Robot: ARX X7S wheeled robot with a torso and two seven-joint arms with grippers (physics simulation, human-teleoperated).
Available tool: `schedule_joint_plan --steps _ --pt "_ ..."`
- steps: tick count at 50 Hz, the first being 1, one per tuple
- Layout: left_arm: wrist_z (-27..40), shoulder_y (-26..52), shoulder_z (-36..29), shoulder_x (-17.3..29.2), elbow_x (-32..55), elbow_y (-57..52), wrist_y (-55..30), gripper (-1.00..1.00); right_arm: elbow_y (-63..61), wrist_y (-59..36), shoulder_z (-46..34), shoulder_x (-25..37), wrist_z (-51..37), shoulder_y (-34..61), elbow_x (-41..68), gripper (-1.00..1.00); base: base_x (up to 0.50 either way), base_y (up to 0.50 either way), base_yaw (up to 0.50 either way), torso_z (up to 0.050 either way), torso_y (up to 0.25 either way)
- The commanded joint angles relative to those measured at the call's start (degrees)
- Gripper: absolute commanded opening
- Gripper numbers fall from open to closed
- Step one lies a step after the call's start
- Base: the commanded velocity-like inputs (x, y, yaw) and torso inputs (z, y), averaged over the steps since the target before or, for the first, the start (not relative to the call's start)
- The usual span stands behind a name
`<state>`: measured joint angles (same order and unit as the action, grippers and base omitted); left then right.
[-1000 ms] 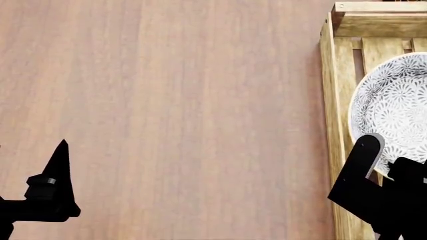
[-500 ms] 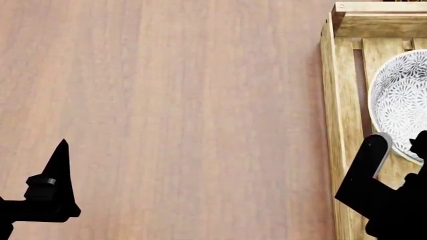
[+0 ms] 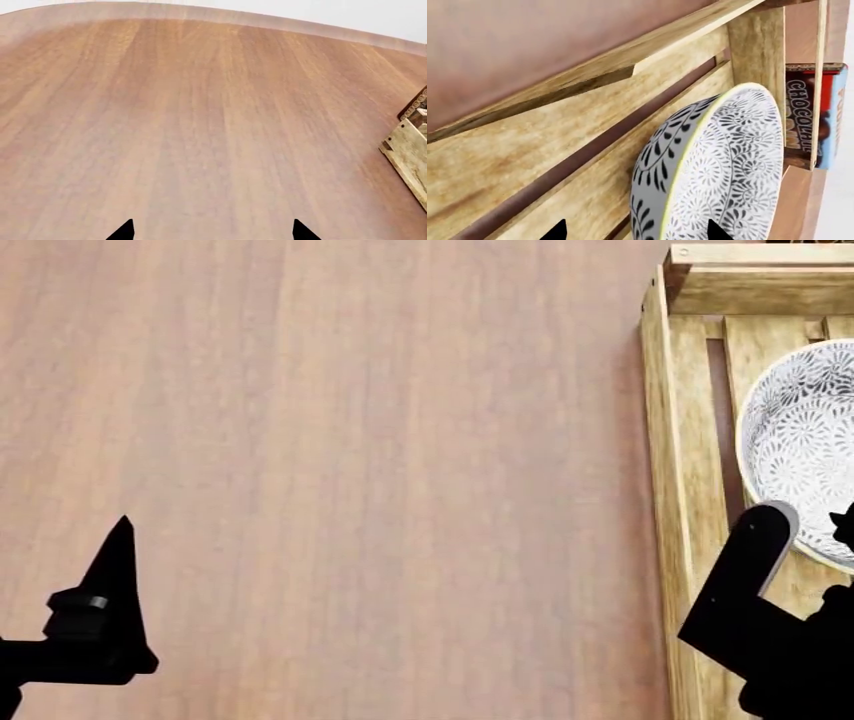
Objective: Pick up the bowl on the left and put it in the tray.
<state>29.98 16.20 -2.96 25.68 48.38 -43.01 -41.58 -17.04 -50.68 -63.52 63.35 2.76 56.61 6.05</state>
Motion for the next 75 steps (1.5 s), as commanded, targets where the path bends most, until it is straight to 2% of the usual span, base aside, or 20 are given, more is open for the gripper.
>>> schedule_joint_plan --steps 1,20,25,30,35,39,40,45,49,51,54,57,59,63,65,66,70,75 --pt "0.5 0.0 0.4 0.3 1.0 -0.9 -0.2 1.00 -7.8 -2.9 2.1 3.9 1.0 1.0 2.0 1.00 0.00 0.00 0.00 0.000 0.000" --pt "1.7 0.3 1.0 0.9 2.9 -2.6 -0.6 1.00 -19.7 -7.5 6.5 9.9 1.2 4.1 4.0 1.00 0.00 0.00 0.00 0.000 0.000" --pt "1.7 0.1 1.1 1.1 2.9 -2.7 -0.3 1.00 -24.4 -7.4 8.9 13.1 -2.7 2.7 6.6 1.00 0.00 0.00 0.00 0.000 0.000" --pt "1.4 -0.4 1.2 1.4 2.5 -3.4 0.3 1.00 -28.7 -6.5 11.0 17.0 -11.3 -1.0 11.5 1.00 0.00 0.00 0.00 0.000 0.000" --pt "1.7 -0.8 1.8 1.9 3.0 -4.2 0.4 1.00 -32.5 -2.5 13.0 22.5 -25.6 -5.1 22.3 1.00 0.00 0.00 0.00 0.000 0.000" --pt "2.0 -1.1 2.1 2.2 3.1 -4.6 0.6 1.00 -34.8 2.0 11.0 26.2 -35.0 -8.1 26.7 1.00 0.00 0.00 0.00 0.000 0.000" --pt "2.0 -1.3 2.2 2.3 3.1 -5.0 0.7 1.00 -35.7 3.4 10.2 26.6 -39.6 -9.0 28.6 1.00 0.00 0.00 0.00 0.000 0.000" --pt "1.8 -2.4 2.2 2.8 2.7 -6.3 1.2 1.00 -38.4 6.2 7.5 26.6 -49.5 -11.8 31.1 1.00 0.00 0.00 0.00 0.000 0.000" --pt "0.7 -3.6 1.6 3.1 0.7 -6.6 2.6 1.00 -38.1 12.6 4.6 26.6 -60.8 -14.7 32.9 1.00 0.00 0.00 0.00 0.000 0.000" --pt "-0.5 -4.7 1.1 3.2 -1.7 -6.8 4.3 1.00 -35.0 21.9 0.4 26.6 -68.4 -19.0 32.1 1.00 0.00 0.00 0.00 0.000 0.000" --pt "-2.4 -6.7 0.7 3.3 -4.5 -6.5 7.1 1.00 -29.8 35.3 -4.3 26.6 -73.9 -23.8 29.8 1.00 0.00 0.00 0.00 0.000 0.000" --pt "-4.1 -8.9 0.7 3.3 -6.3 -5.8 9.6 1.00 -27.2 42.8 -7.1 26.0 -75.3 -26.6 27.1 1.00 0.00 0.00 0.00 0.000 0.000" --pt "-5.8 -10.8 0.7 3.5 -8.8 -5.5 12.5 1.00 -25.1 46.8 -8.5 23.4 -76.1 -28.3 26.3 1.00 0.00 0.00 0.00 0.000 0.000" --pt "-9.9 -14.1 2.5 3.5 -8.4 -4.9 17.7 1.00 -22.4 54.2 -10.8 19.9 -79.0 -31.5 22.3 1.00 0.00 0.00 0.00 0.000 0.000" --pt "-11.4 -15.9 1.7 3.5 -12.3 -4.3 20.6 1.00 -20.8 58.2 -11.5 18.5 -79.8 -32.8 20.7 1.00 0.00 0.00 0.00 0.000 0.000" --pt "-11.6 -16.3 1.7 3.5 -12.4 -4.1 20.9 1.00 -21.6 58.6 -11.3 19.1 -79.8 -32.7 20.8 1.00 0.00 0.00 0.00 0.000 0.000" --pt "-16.0 -20.8 0.8 2.2 -17.0 0.5 28.1 1.00 -13.6 69.0 -13.7 11.4 -78.0 -36.5 18.9 1.00 0.00 0.00 0.00 0.000 -0.002" --pt "-18.7 -22.9 0.6 0.4 -19.6 5.8 34.1 1.00 -8.7 77.0 -14.5 7.2 -75.3 -38.4 17.5 1.00 0.00 0.00 0.00 0.000 0.000"
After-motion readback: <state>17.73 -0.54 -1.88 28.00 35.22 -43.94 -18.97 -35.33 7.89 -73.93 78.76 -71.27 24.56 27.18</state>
